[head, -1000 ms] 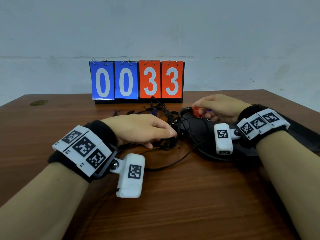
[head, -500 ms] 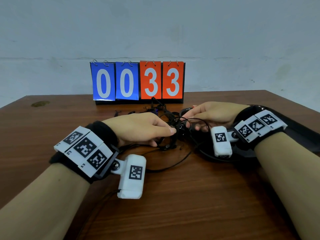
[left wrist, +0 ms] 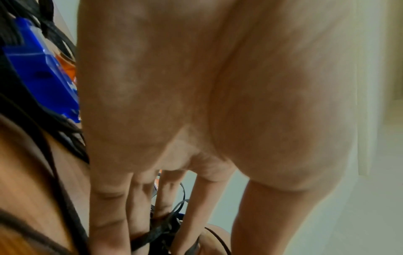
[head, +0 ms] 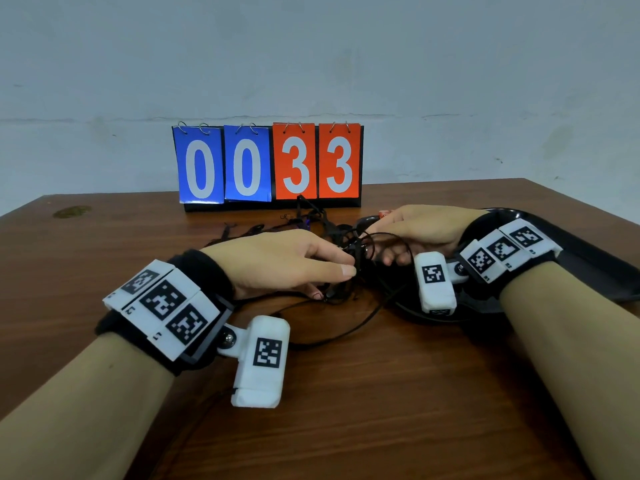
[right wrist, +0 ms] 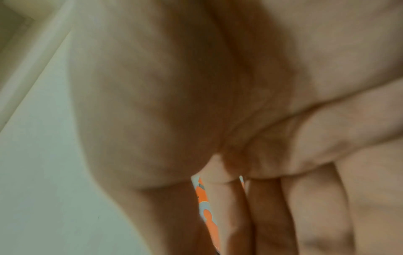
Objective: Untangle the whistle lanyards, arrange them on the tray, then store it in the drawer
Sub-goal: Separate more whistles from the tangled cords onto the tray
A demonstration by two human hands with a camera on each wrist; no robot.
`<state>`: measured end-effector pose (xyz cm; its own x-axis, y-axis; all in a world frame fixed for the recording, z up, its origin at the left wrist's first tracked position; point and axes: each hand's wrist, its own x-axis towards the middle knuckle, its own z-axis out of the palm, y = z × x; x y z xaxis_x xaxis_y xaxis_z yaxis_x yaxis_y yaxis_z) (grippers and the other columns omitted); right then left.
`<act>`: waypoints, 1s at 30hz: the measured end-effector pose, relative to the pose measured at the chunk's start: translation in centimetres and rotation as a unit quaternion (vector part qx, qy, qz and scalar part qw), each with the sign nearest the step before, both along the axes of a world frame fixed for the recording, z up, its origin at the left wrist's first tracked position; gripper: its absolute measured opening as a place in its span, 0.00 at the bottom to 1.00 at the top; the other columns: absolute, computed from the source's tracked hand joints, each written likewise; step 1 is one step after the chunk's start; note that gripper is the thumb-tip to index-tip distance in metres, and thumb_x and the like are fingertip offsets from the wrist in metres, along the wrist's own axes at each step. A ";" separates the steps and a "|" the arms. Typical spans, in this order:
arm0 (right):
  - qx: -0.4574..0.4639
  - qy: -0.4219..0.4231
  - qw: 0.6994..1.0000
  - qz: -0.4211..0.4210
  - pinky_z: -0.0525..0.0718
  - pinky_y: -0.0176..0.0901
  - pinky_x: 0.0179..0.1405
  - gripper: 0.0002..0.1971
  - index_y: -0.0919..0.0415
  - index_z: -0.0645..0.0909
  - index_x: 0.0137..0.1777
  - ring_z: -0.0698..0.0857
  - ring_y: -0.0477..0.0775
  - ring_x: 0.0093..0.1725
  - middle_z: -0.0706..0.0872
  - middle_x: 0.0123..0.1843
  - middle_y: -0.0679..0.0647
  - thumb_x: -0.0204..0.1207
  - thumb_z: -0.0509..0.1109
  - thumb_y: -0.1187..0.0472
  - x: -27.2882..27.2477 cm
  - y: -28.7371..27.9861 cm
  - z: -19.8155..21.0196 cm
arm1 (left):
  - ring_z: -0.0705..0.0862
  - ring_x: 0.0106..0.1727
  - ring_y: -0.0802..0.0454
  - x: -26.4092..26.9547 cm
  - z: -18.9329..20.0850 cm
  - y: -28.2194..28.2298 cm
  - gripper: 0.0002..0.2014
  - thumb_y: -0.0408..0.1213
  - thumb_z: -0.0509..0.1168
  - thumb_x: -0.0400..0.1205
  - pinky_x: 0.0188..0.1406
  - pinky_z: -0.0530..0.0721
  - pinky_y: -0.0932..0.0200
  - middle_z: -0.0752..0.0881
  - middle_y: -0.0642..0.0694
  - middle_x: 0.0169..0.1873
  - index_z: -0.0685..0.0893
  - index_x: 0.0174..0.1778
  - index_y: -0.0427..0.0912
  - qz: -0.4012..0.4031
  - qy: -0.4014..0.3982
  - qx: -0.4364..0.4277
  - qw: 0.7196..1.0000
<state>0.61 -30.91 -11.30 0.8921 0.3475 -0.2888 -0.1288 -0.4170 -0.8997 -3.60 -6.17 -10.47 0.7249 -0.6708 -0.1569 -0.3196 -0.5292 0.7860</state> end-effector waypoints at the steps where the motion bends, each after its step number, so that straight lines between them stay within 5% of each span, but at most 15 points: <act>1: 0.013 0.015 1.000 -0.003 0.81 0.29 0.23 0.14 0.70 0.85 0.53 0.87 0.45 0.30 0.90 0.39 0.57 0.87 0.63 0.59 0.1 0.0 0.0 | 0.87 0.64 0.58 0.0 0.0 -0.1 0.21 0.45 0.67 0.87 0.68 0.86 0.55 0.80 0.66 0.68 0.81 0.77 0.49 -0.004 0.003 0.004 1.000; 4: 0.035 0.036 0.999 -0.002 0.84 0.32 0.26 0.16 0.70 0.87 0.55 0.88 0.52 0.36 0.90 0.41 0.60 0.82 0.70 0.55 0.0 -0.2 -0.1 | 0.87 0.64 0.61 0.0 -0.1 -0.2 0.24 0.44 0.67 0.86 0.62 0.86 0.66 0.76 0.69 0.68 0.79 0.80 0.48 -0.008 0.020 0.004 1.000; 8: 0.028 0.028 0.999 0.017 0.85 0.30 0.28 0.16 0.71 0.83 0.65 0.89 0.48 0.35 0.91 0.39 0.58 0.82 0.68 0.61 -0.1 -0.4 0.1 | 0.85 0.67 0.61 -0.2 0.3 0.0 0.22 0.43 0.70 0.85 0.56 0.82 0.76 0.80 0.58 0.74 0.82 0.77 0.48 -0.005 0.024 -0.004 1.000; 11: 0.035 0.033 0.999 0.024 0.85 0.30 0.27 0.16 0.70 0.83 0.65 0.89 0.45 0.31 0.90 0.38 0.56 0.81 0.68 0.63 -0.2 -0.2 0.3 | 0.88 0.67 0.49 -0.1 0.2 0.3 0.23 0.43 0.75 0.82 0.71 0.84 0.56 0.91 0.50 0.59 0.84 0.74 0.46 0.021 0.063 -0.053 0.996; 13: 0.025 0.032 0.999 0.029 0.85 0.30 0.28 0.21 0.70 0.84 0.65 0.88 0.44 0.33 0.90 0.39 0.56 0.74 0.72 0.60 -0.1 -0.2 0.2 | 0.88 0.66 0.47 -0.1 0.3 0.2 0.21 0.40 0.74 0.83 0.74 0.83 0.48 0.91 0.50 0.60 0.85 0.73 0.44 0.032 0.077 -0.073 0.994; 19: 0.003 0.011 0.999 0.046 0.84 0.29 0.29 0.30 0.75 0.79 0.70 0.86 0.42 0.32 0.86 0.39 0.55 0.70 0.73 0.58 0.0 -0.4 0.2 | 0.92 0.57 0.59 -0.6 0.6 -0.2 0.12 0.32 0.68 0.85 0.60 0.88 0.65 0.87 0.54 0.67 0.89 0.61 0.49 0.028 0.100 -0.124 0.987; 24: -0.007 0.018 0.999 0.045 0.81 0.28 0.26 0.13 0.61 0.87 0.55 0.82 0.43 0.27 0.85 0.37 0.56 0.72 0.74 0.59 -0.5 -0.9 0.4 | 0.90 0.62 0.52 -0.6 0.4 0.0 0.16 0.38 0.70 0.85 0.67 0.87 0.53 0.89 0.50 0.66 0.86 0.70 0.53 0.026 0.083 -0.111 0.990; 28: -0.033 -0.005 0.999 0.005 0.82 0.30 0.28 0.27 0.72 0.82 0.66 0.82 0.45 0.29 0.84 0.39 0.58 0.72 0.75 0.54 -0.3 -2.0 0.6 | 0.89 0.65 0.53 -0.3 0.5 0.2 0.14 0.41 0.66 0.87 0.61 0.90 0.54 0.88 0.51 0.65 0.87 0.69 0.52 0.031 0.032 -0.087 0.995; 30: -0.010 0.000 0.999 -0.031 0.84 0.31 0.30 0.23 0.69 0.84 0.67 0.82 0.46 0.32 0.84 0.39 0.57 0.76 0.74 0.55 -0.1 -2.5 0.5 | 0.89 0.64 0.56 0.0 0.4 0.4 0.12 0.42 0.66 0.88 0.61 0.91 0.52 0.88 0.54 0.65 0.89 0.65 0.51 0.044 0.023 -0.086 0.995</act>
